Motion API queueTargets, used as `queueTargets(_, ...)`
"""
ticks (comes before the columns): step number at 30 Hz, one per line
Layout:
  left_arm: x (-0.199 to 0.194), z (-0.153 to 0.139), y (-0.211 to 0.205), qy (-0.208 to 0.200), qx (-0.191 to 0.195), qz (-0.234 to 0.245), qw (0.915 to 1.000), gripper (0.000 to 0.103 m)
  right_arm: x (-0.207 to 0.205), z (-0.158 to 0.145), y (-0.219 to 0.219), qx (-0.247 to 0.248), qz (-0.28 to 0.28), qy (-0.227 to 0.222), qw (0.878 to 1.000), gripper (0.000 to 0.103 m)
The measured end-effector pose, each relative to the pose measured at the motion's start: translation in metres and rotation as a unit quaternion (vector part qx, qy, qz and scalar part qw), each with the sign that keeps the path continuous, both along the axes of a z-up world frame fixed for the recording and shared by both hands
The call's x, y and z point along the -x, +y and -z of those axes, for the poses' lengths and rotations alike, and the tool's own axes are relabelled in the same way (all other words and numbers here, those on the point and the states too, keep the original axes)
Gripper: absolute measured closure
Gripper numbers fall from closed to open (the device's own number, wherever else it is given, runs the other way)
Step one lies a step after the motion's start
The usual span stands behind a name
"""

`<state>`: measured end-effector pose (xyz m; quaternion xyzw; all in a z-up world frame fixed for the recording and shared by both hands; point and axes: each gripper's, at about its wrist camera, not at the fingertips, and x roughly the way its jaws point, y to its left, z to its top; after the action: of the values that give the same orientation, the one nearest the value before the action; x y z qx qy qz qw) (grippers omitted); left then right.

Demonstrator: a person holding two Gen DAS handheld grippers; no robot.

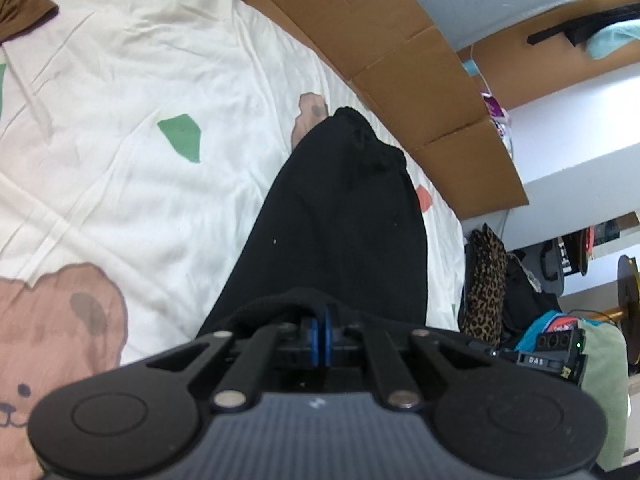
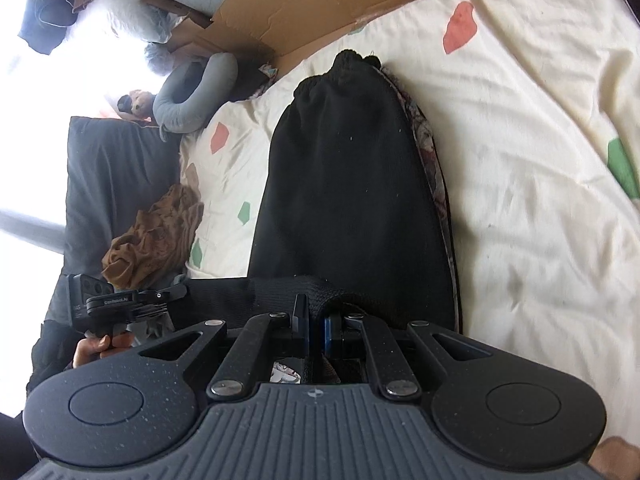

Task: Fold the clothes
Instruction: 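Hold the shorts with both grippers and fold the edge toward the left gripper, then open both grippers and release the folded black shorts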

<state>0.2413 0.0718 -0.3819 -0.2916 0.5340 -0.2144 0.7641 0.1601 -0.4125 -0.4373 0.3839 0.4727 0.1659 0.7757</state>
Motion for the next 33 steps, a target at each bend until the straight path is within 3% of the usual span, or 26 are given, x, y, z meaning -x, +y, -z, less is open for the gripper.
queueTargets(18, -0.059, 0.026, -0.002, 0.000, -0.020, -0.017, 0.9996, 0.099, -0.052, 0.010, -0.005, 0.039, 0.022, -0.016, 0.999, 0.098)
queueTargets(28, -0.066, 0.049, 0.003, 0.003, -0.030, -0.047, 0.9984, 0.100, -0.064, 0.032, -0.015, 0.039, 0.046, -0.006, 0.998, 0.098)
queueTargets(33, -0.069, 0.046, 0.002, -0.006, -0.032, -0.049, 0.9983, 0.100, -0.068, 0.034, -0.017, 0.045, 0.044, -0.004, 0.998, 0.098)
